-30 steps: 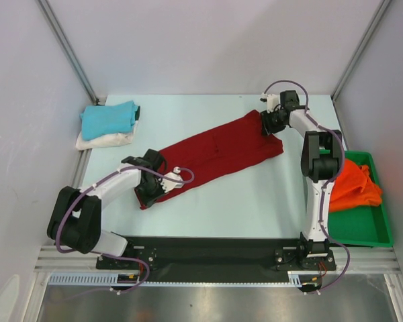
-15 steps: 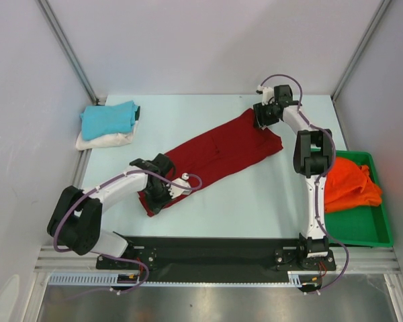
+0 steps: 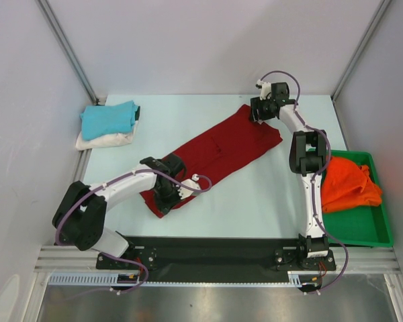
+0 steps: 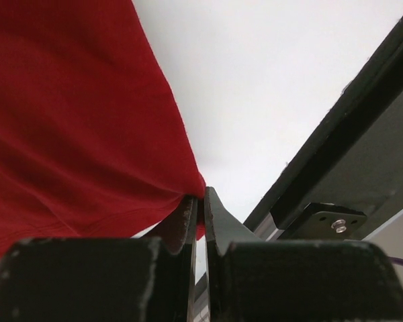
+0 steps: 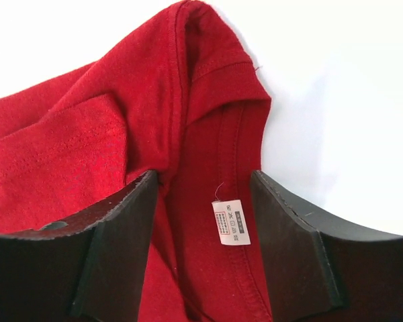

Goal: Fold and stack the t-shirts
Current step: Fold the tshirt

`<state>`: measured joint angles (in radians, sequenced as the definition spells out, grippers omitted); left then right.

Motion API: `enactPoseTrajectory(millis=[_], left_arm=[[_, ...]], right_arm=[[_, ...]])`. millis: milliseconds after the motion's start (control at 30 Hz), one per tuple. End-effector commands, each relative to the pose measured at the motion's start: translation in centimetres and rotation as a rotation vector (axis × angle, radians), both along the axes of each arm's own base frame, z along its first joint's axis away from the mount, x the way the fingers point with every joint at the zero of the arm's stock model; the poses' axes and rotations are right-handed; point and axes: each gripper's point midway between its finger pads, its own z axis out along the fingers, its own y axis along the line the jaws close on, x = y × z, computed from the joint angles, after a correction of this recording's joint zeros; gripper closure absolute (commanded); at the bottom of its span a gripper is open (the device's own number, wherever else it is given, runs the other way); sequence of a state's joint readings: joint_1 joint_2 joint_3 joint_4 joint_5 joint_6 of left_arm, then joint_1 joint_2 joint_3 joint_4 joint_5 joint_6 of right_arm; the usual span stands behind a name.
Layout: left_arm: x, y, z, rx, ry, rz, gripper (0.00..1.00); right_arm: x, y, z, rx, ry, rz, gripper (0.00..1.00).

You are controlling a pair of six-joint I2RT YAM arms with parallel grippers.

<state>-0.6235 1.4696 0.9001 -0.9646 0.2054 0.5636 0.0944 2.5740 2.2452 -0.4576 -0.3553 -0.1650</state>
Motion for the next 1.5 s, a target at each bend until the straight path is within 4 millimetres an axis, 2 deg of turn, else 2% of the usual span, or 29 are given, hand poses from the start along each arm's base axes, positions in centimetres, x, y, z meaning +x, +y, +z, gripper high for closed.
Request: enactPoseTrajectory(millis=[0, 67, 167, 200, 267, 300, 367, 400, 467, 500, 567, 600, 633, 700, 1033, 1067, 1100, 1167, 1200, 1233, 1367, 1400, 1433, 1467], left_arm=[[0.4, -1.3, 0.7, -0.04, 0.002, 0.007, 0.93], [0.5, -1.4, 0.6, -0.043, -0.003, 0.007, 0.93], [0.4, -1.4, 0.4, -0.049, -0.006, 0.008, 0.93], [0.2, -1.3, 0.1, -0.047, 0.0, 0.01, 0.93], [0.1, -1.3, 0.1, -0.053, -0.003, 0.011, 0.93], [0.0, -1.2, 0.0, -0.052, -0.001, 0.014, 0.93], [-0.1, -1.1, 0.0, -0.052, -0.001, 0.014, 0.93], [-0.1, -1.2, 0.1, -0.054, -0.004, 0.015, 0.93], [-0.3, -1.2, 0.2, -0.06, -0.002, 0.015, 0.93], [-0.3, -1.3, 0.4, -0.066, -0.005, 0.014, 0.93], [-0.4, -1.2, 0.5, -0.065, -0.003, 0.014, 0.93], [-0.3, -1.3, 0.5, -0.069, -0.006, 0.014, 0.93], [-0.3, -1.3, 0.6, -0.071, -0.008, 0.014, 0.93], [-0.2, -1.5, 0.8, -0.077, -0.01, 0.018, 0.93], [-0.1, -1.8, 1.0, -0.089, -0.013, 0.025, 0.93], [0.0, -2.0, 0.9, -0.09, -0.009, 0.026, 0.93], [0.3, -2.3, 1.1, -0.098, -0.011, 0.028, 0.93], [0.5, -2.7, 1.3, -0.106, -0.008, 0.041, 0.93], [0.6, -3.1, 1.4, -0.119, -0.001, 0.042, 0.92], [0.5, -3.4, 1.5, -0.121, 0.005, 0.037, 0.92], [-0.1, -4.1, 1.5, -0.119, 0.013, 0.005, 0.93], [-0.3, -4.3, 1.5, -0.116, 0.017, -0.007, 0.92], [-0.5, -4.5, 1.5, -0.117, 0.021, -0.013, 0.92], [-0.4, -4.9, 1.6, -0.124, 0.018, -0.016, 0.92]], right_arm=[[1.3, -1.0, 1.8, 0.006, -0.056, -0.067, 0.35], [2.0, -1.0, 5.1, 0.016, -0.12, -0.062, 0.34], [2.1, -0.7, 8.1, 0.033, -0.17, -0.058, 0.34], [1.9, -0.4, 9.7, 0.047, -0.187, -0.054, 0.34], [1.1, 0.3, 10.5, 0.058, -0.181, -0.038, 0.34], [0.6, 0.7, 11.7, 0.067, -0.193, -0.023, 0.34], [-0.3, 1.4, 11.9, 0.078, -0.172, -0.008, 0.34], [-1.2, 1.8, 11.0, 0.091, -0.138, 0.007, 0.34], [-2.5, 2.1, 10.9, 0.118, -0.099, 0.009, 0.34], [-3.7, 2.6, 9.5, 0.138, -0.051, 0.025, 0.34], [-5.0, 2.9, 8.2, 0.179, 0.01, 0.024, 0.34], [-5.4, 2.7, 7.4, 0.194, 0.041, 0.016, 0.34], [-6.0, 2.6, 5.7, 0.204, 0.087, 0.008, 0.34], [-6.0, 2.4, 4.7, 0.211, 0.114, -0.015, 0.34], [-5.0, 2.1, 1.4, 0.193, 0.163, -0.077, 0.32], [-4.4, 1.9, 1.5, 0.186, 0.154, -0.094, 0.32], [-4.4, 1.8, 0.0, 0.18, 0.185, -0.109, 0.32], [-4.0, 1.9, -0.9, 0.164, 0.2, -0.134, 0.32], [-3.0, 2.0, 0.1, 0.166, 0.177, -0.136, 0.32], [-3.0, 2.2, -1.0, 0.171, 0.207, -0.147, 0.32], [-0.7, 2.9, -1.0, 0.223, 0.198, -0.193, 0.32], [0.5, 3.1, 0.0, 0.244, 0.162, -0.198, 0.32], [0.7, 3.3, -1.2, 0.254, 0.17, -0.205, 0.32], [1.2, 3.4, -1.3, 0.261, 0.158, -0.212, 0.32]])
